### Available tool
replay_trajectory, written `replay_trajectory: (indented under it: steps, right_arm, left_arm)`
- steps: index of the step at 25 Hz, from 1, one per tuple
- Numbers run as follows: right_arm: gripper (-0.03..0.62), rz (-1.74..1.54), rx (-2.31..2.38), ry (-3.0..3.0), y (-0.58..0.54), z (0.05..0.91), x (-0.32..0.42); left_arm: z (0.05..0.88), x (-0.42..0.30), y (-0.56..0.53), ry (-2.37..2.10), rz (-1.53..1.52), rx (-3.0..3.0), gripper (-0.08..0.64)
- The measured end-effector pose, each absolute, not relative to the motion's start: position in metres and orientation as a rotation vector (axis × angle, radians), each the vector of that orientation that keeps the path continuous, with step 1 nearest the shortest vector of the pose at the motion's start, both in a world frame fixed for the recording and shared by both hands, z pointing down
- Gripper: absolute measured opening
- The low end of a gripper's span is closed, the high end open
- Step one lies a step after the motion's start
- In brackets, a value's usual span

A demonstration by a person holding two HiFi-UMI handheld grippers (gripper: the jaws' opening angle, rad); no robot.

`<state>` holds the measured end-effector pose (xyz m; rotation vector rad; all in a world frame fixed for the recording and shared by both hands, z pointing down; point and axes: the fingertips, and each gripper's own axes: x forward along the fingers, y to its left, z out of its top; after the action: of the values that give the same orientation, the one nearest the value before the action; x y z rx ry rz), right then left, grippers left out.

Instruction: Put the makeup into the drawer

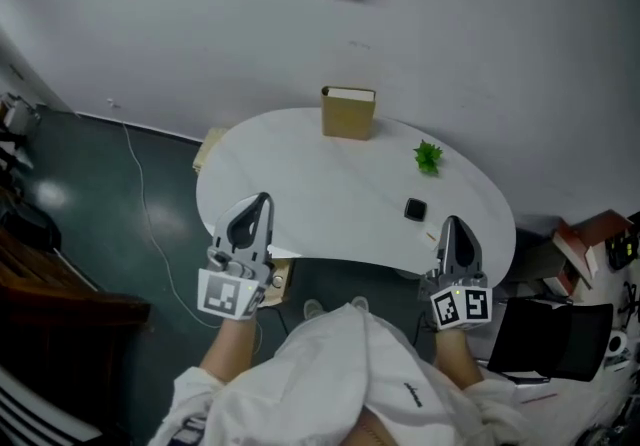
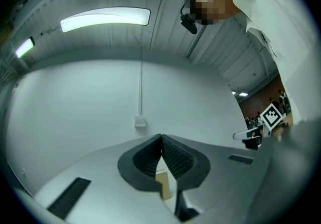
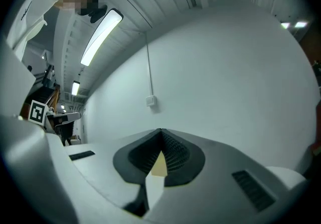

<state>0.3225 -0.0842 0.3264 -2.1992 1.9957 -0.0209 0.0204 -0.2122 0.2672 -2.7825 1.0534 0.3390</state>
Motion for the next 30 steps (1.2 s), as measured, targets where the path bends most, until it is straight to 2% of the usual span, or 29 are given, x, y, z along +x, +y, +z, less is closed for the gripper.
replay_trajectory:
  steps: [9, 30]
  right_arm:
    - [0.017, 0.04, -2.243, 1.886, -0.049, 0.31, 0.364]
    - [0.017, 0.021, -2.237, 1.888, -0.059, 0.314, 0.382]
  left_arm:
    - [0.25, 0.01, -0.21, 1.117, 0.374, -2.665, 0.026]
    - [0.25, 0.035, -0.218, 1.116, 0.318, -2.719, 0.026]
